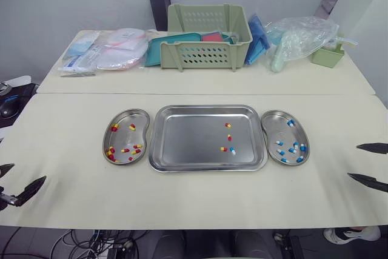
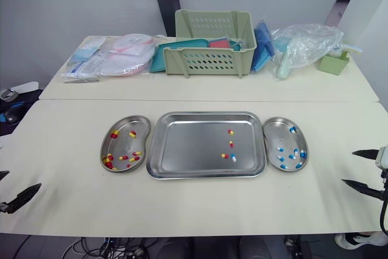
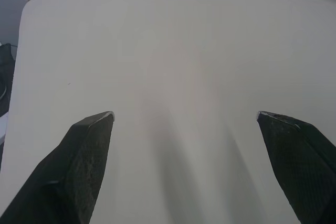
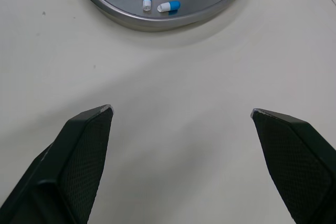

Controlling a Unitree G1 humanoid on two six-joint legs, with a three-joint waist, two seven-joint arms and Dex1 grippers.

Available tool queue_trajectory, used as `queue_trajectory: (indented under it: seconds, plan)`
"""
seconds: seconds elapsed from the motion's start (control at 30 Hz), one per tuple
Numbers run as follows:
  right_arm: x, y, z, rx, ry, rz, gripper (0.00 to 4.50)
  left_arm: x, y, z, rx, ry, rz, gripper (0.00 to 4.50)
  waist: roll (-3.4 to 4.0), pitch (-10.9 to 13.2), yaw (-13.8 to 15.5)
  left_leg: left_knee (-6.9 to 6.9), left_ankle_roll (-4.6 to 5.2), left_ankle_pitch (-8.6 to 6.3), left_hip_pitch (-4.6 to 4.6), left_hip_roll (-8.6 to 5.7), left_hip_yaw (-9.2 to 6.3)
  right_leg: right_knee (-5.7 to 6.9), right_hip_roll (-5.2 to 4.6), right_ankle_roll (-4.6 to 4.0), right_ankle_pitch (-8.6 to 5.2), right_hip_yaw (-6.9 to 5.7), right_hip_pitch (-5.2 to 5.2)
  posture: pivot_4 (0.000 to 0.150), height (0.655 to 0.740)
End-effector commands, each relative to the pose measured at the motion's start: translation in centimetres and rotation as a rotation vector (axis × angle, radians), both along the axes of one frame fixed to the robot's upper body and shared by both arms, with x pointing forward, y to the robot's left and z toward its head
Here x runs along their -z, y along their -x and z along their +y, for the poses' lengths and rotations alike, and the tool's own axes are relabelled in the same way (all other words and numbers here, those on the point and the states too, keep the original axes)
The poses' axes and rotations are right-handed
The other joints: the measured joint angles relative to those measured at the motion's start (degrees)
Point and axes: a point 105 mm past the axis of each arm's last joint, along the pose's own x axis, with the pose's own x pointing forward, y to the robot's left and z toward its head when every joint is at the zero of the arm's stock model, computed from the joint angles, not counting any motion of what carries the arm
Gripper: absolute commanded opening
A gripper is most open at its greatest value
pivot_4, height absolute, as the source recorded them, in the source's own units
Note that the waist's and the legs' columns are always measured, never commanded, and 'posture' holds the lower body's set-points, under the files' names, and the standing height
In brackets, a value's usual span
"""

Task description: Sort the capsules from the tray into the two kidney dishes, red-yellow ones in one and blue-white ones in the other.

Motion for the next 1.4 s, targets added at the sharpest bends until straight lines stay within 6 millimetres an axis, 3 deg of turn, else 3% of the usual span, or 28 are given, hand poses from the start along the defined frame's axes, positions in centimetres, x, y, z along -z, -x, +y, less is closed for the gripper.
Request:
queue_trajectory:
  seconds: [0.03,0.37,0.57,0.77,1.0,1.23,1.4]
  plan:
    - [-0.9,0.0,0.0,0.000,0.011,-0.037,4.46,-0.7,0.1,0.1,0.009,-0.019,-0.019,4.50,0.00,0.0,0.0,0.00,0.00,0.00,0.00,0.00,0.00,0.00,0.00,0.00,0.00,-0.01,0.01,0.150,0.7400]
    - [-0.8,1.5,0.9,-0.023,-0.018,-0.045,4.46,0.0,-0.3,-2.2,0.068,0.015,-0.027,4.50,0.00,0.0,-0.1,0.00,0.00,0.00,-0.02,0.00,0.00,-0.01,-0.01,0.00,0.00,-0.01,0.02,0.150,0.7400]
    - [0.0,3.3,6.6,-0.131,-0.135,-0.132,4.46,1.4,0.4,-3.3,0.067,0.035,-0.030,4.50,-0.02,0.0,-0.2,0.00,0.00,0.00,0.00,0.02,0.00,0.02,0.00,0.00,0.00,0.00,0.05,0.150,0.7400]
    - [0.5,3.1,13.0,-0.165,-0.331,-0.196,4.46,2.3,0.6,-4.9,0.079,0.059,-0.032,4.50,-0.11,-0.1,-0.1,0.03,-0.01,0.00,0.02,0.04,-0.03,0.05,0.00,0.01,0.00,-0.03,0.09,0.150,0.7400]
    - [1.5,2.0,16.1,-0.192,-0.397,-0.196,4.46,1.9,0.2,-7.3,0.167,0.036,-0.053,4.50,-0.29,-0.2,0.4,0.05,-0.02,0.01,0.03,0.04,-0.05,0.04,0.00,0.00,0.01,-0.05,0.10,0.150,0.7400]
    - [2.0,2.2,16.4,-0.189,-0.416,-0.200,4.46,0.4,-0.2,-11.6,0.376,0.043,-0.070,4.50,-0.30,-0.2,0.6,0.05,-0.02,0.00,0.03,0.04,-0.06,0.03,0.00,0.00,0.00,-0.06,0.10,0.150,0.7400]
    - [2.9,2.8,16.5,-0.198,-0.412,-0.187,4.46,-1.6,-2.0,-18.4,0.636,0.127,-0.091,4.50,-0.34,-0.2,0.8,0.08,-0.01,0.01,0.03,0.03,-0.07,0.04,-0.01,0.00,0.01,-0.08,0.15,0.150,0.7400]
